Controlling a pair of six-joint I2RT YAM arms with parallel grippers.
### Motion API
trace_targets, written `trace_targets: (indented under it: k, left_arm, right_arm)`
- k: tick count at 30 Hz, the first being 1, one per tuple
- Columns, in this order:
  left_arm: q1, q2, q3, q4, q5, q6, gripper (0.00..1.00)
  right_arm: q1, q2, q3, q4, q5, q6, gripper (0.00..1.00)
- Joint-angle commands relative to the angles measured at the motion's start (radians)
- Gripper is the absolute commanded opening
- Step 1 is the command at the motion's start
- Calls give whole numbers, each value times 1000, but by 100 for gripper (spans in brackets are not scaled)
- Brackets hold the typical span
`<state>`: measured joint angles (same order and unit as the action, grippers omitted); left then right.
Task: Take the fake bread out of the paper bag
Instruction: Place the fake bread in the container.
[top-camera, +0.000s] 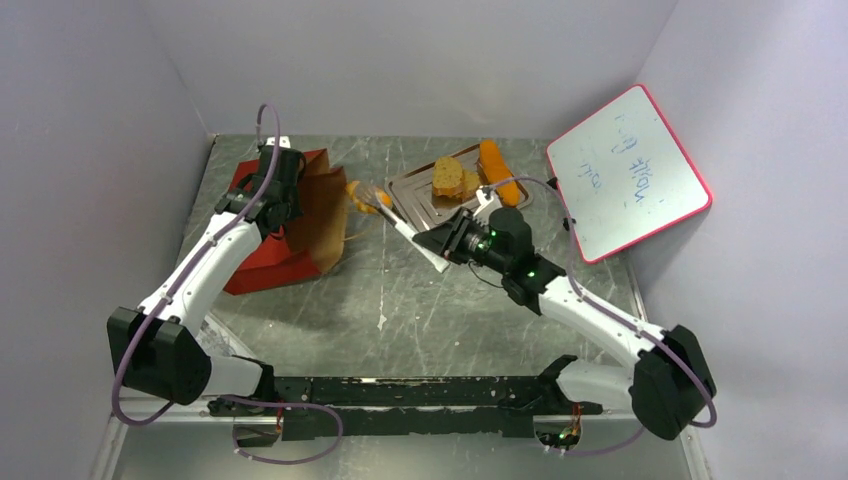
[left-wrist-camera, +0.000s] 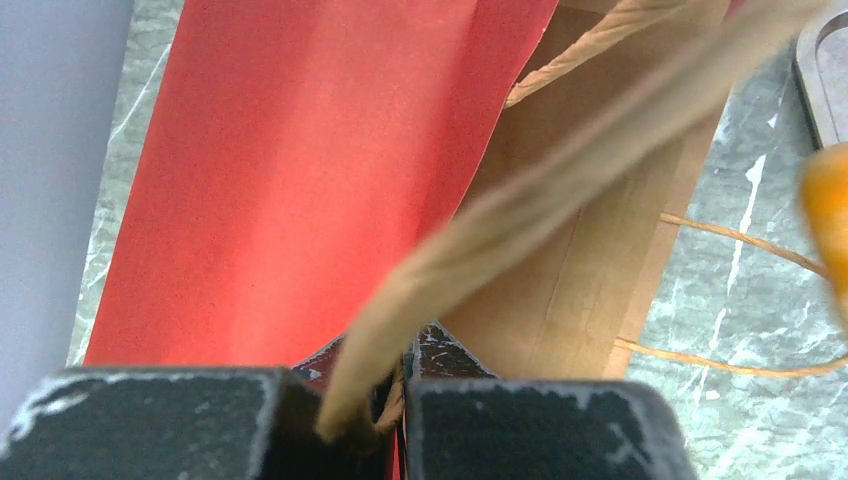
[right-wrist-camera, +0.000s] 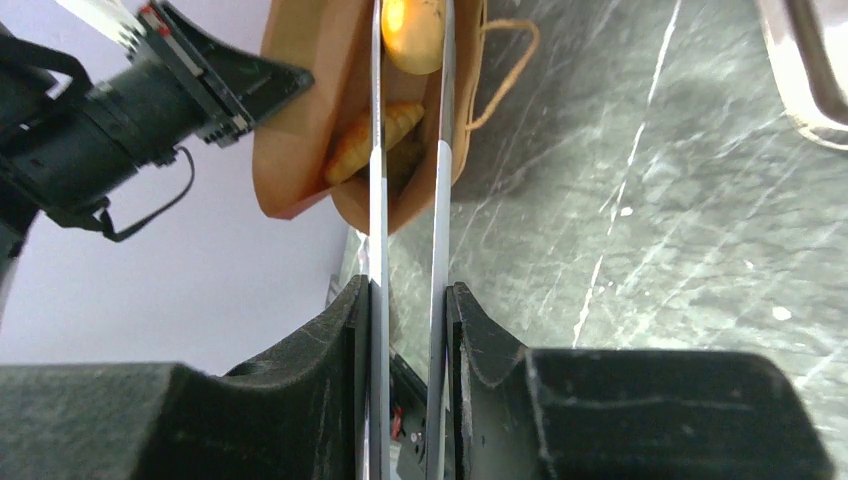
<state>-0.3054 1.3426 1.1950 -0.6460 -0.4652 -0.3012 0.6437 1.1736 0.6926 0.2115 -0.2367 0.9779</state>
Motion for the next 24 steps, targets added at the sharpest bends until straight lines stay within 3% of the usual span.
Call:
trace_targets:
  k: [1, 7, 12, 24]
  left_arm:
    - [25, 15, 15, 5, 14, 11, 7]
    - [29, 0, -2, 20, 49, 12, 7]
    - [29, -32, -26, 29, 82, 15, 7]
    - [28, -89, -64, 45, 148, 31, 7]
  right_arm:
    - [-64, -84, -4, -45, 32, -19, 0]
    - [-172, -131, -20, -79, 4, -13, 0]
    - [-252, -88, -83, -13, -33, 22, 0]
    - [-260, 127, -143, 236, -27, 129, 0]
